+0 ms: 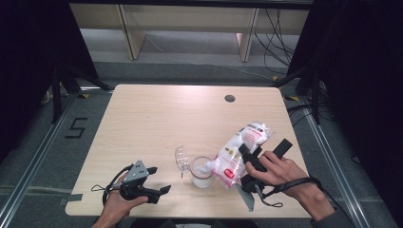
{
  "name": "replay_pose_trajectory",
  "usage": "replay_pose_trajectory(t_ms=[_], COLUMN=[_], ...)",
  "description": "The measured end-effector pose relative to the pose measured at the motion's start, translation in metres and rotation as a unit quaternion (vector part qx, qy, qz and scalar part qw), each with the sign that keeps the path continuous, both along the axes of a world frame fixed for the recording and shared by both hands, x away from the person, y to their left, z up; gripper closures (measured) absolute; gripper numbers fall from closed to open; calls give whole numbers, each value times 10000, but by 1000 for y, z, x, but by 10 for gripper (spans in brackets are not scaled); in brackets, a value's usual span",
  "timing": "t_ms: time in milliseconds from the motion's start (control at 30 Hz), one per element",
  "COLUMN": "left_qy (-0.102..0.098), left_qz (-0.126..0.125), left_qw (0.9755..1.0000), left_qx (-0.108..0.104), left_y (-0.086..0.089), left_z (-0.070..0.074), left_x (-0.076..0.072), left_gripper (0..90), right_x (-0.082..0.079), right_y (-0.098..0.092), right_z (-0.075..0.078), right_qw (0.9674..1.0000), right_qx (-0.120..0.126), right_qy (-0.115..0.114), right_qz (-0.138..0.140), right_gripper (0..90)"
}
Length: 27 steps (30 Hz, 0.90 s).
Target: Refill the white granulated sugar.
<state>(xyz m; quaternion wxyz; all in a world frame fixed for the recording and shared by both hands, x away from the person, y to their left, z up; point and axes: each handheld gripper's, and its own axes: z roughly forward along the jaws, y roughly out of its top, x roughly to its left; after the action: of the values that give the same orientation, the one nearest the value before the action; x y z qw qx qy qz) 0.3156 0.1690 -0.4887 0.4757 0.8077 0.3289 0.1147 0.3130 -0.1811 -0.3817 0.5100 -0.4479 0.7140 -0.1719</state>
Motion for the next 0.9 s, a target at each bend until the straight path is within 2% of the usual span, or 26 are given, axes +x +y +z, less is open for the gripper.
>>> replay_pose_trajectory(t_ms=[167, 333, 500, 600, 833, 867, 900], left_qy=[25, 23, 10, 32, 21, 15, 1], left_qz=[12, 12, -1, 14, 6, 0, -10], left_qw=[10000, 10000, 10000, 10000, 10000, 10000, 10000], left_qx=[-39, -42, -36, -49, -18, -16, -20], left_y=[0, 0, 0, 0, 0, -1, 0], left_z=[0, 0, 0, 0, 0, 0, 0], left_x=[0, 0, 0, 0, -1, -1, 0], left_gripper=[155, 155, 155, 155, 155, 155, 155], right_x=[-1, -1, 4, 10, 9, 7, 9], right_y=[0, 1, 0, -2, -6, -7, -5], right_z=[0, 2, -5, -9, -9, -10, -8], right_qw=[10000, 10000, 9998, 9998, 9997, 9992, 9998], right_qx=[95, 29, 202, 153, 185, 314, 156], right_qy=[-26, 11, 18, 33, 43, 47, 47], right_qz=[-14, 44, -60, -125, -160, -256, -98], right_gripper=[833, 850, 866, 872, 875, 875, 875])
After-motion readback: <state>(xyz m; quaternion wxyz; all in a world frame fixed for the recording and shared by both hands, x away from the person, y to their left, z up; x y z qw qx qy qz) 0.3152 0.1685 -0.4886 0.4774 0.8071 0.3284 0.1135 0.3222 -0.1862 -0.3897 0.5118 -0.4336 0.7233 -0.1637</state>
